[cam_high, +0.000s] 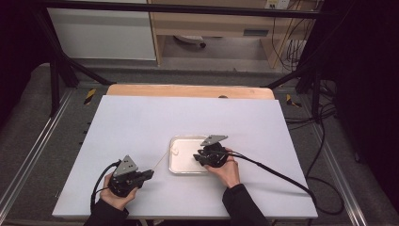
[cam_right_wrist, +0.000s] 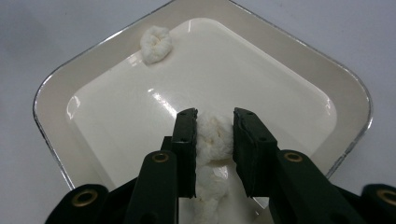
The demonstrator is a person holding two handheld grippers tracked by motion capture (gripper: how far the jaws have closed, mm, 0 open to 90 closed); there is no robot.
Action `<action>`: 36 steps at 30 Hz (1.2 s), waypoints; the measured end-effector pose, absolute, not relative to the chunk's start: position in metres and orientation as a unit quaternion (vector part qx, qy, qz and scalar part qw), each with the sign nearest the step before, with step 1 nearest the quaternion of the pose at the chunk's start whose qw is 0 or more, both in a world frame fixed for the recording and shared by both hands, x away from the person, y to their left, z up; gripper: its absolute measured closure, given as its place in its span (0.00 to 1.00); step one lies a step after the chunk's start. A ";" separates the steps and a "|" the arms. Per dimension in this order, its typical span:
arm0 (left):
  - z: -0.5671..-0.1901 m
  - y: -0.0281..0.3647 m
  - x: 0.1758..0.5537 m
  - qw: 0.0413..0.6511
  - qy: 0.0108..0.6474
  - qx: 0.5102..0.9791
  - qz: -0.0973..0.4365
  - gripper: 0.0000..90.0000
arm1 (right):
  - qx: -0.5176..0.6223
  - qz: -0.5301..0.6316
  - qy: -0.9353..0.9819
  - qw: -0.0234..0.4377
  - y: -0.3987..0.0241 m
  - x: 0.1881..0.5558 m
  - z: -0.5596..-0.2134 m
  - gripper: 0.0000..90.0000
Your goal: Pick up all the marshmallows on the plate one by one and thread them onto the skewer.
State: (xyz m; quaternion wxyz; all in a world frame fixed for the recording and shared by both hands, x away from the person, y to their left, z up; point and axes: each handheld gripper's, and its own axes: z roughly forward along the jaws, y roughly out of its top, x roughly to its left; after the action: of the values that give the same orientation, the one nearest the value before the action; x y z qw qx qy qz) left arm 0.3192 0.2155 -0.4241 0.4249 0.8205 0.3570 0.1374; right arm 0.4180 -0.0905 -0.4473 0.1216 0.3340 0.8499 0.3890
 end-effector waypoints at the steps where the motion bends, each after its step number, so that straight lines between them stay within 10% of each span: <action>1: -0.424 0.215 0.319 0.426 0.357 0.820 0.138 0.99 | 0.334 0.394 0.848 0.120 -0.091 0.418 -0.445 0.79; 36: -0.419 0.186 0.311 0.473 0.309 0.813 0.141 0.99 | 0.317 0.590 0.741 0.043 -0.140 0.388 -0.364 0.82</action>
State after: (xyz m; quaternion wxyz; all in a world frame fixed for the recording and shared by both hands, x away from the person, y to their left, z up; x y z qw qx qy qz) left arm 0.3111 0.1863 -0.4187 0.4731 0.8130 0.3091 0.1406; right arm 0.3878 -0.1401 -0.3643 0.0429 0.3169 0.7414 0.5900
